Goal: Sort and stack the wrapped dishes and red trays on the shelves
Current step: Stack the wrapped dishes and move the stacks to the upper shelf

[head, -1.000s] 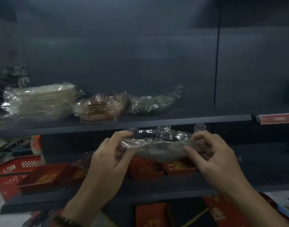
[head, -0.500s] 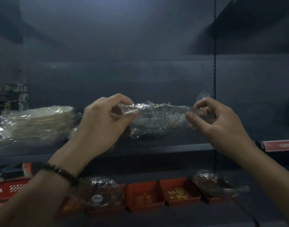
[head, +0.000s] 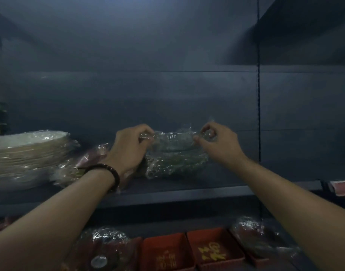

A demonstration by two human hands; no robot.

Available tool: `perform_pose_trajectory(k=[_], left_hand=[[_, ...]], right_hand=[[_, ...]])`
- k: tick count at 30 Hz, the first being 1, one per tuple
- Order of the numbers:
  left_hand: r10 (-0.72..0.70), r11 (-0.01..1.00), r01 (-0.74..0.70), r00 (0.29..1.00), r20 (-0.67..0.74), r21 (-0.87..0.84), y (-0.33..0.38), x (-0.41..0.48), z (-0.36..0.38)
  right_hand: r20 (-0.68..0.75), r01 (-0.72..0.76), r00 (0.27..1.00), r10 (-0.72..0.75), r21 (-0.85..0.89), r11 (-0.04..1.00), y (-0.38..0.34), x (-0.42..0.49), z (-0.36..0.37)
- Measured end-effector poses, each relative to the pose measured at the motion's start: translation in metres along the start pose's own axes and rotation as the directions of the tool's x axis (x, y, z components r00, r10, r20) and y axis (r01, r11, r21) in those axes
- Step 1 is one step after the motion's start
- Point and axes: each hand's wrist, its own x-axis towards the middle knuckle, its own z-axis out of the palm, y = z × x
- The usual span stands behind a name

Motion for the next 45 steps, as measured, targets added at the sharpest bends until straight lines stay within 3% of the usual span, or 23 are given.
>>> perform_pose_trajectory(k=[9, 19, 25, 31, 33, 36, 38, 40, 43, 45], left_hand=[[-0.043, 0.994, 0.038, 0.998, 0.05, 0.101, -0.018, 0.013, 0.044], [-0.063, 0.983, 0.038, 0.988, 0.139, 0.178, -0.011, 0.016, 0.05], [-0.063, 0.972, 0.009, 0.972, 0.226, 0.234, -0.015, 0.011, 0.06], [-0.131, 0.953, 0.034, 0.941, 0.311, 0.301, 0.0, 0.008, 0.053], [-0.123, 0.956, 0.037, 0.952, 0.28, 0.291, 0.006, -0.002, 0.05], [0.022, 0.96, -0.04, 0.998, 0.064, 0.278, 0.019, -0.033, 0.05], [0.13, 0.973, -0.114, 0.989, -0.071, 0.199, 0.038, -0.067, 0.051], [0.19, 0.98, -0.183, 0.978, -0.09, 0.077, 0.053, -0.106, 0.062], [0.142, 0.989, -0.136, 0.983, 0.114, -0.057, 0.062, -0.164, 0.106], [0.077, 0.994, -0.051, 0.951, 0.299, -0.093, 0.062, -0.194, 0.146]], right_hand=[[0.017, -0.013, 1.0, 0.015, -0.126, 0.992, 0.049, 0.005, 0.044], [0.083, -0.072, 0.992, 0.094, -0.236, 0.969, 0.054, 0.004, 0.041], [0.087, -0.098, 0.99, 0.113, -0.163, 0.982, 0.059, 0.0, 0.043], [0.229, -0.11, 0.961, 0.156, -0.202, 0.973, 0.046, -0.001, 0.032], [0.191, -0.103, 0.973, 0.131, -0.15, 0.983, 0.039, -0.011, 0.02], [0.034, -0.129, 0.991, 0.128, 0.045, 0.991, 0.034, -0.048, -0.003], [0.013, -0.155, 0.988, 0.154, 0.119, 0.981, 0.039, -0.084, -0.019], [0.015, -0.22, 0.975, 0.221, 0.173, 0.96, 0.057, -0.125, -0.029], [0.004, -0.38, 0.923, 0.385, 0.168, 0.909, 0.104, -0.191, -0.029], [0.026, -0.5, 0.866, 0.5, 0.097, 0.861, 0.142, -0.23, -0.02]])
